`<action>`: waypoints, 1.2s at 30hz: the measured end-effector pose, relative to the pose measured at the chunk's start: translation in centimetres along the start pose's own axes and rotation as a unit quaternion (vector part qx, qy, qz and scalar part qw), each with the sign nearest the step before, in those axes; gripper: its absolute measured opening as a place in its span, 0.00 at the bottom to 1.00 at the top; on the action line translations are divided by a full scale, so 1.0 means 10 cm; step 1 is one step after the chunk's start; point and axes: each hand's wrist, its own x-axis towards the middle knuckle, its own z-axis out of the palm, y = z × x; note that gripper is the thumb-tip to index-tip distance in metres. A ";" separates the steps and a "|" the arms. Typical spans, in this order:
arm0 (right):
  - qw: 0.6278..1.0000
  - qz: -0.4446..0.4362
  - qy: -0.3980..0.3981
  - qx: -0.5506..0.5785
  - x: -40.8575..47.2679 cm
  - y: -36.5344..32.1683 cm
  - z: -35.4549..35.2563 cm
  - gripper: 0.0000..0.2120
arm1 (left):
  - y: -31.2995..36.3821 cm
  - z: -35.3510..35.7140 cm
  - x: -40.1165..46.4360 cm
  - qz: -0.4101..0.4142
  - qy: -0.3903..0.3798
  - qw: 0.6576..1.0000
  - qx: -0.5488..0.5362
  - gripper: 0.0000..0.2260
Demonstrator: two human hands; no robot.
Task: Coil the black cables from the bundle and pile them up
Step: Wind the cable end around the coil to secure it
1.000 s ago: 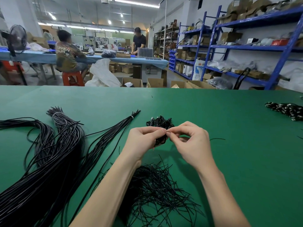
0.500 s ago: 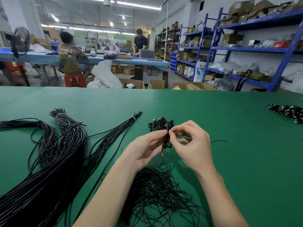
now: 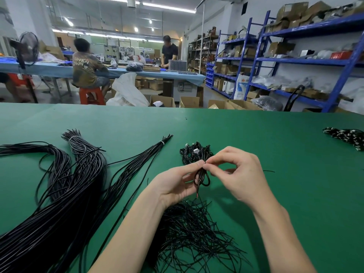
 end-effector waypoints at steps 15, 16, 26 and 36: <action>0.994 0.027 0.092 0.044 -0.03 0.04 0.14 0.03 | -0.04 0.05 0.06 0.109 -0.017 0.994 -0.007 0.08; 0.992 0.047 0.093 0.075 -0.03 0.04 0.15 0.04 | -0.05 0.06 0.07 0.139 -0.031 0.990 0.010 0.11; 0.869 0.290 0.017 0.402 -0.03 0.09 0.13 0.06 | 0.02 -0.01 -0.05 0.442 0.039 0.831 0.334 0.05; 0.892 0.306 0.078 0.323 0.02 0.05 0.15 0.09 | 0.04 -0.09 0.00 0.537 0.154 0.673 0.484 0.09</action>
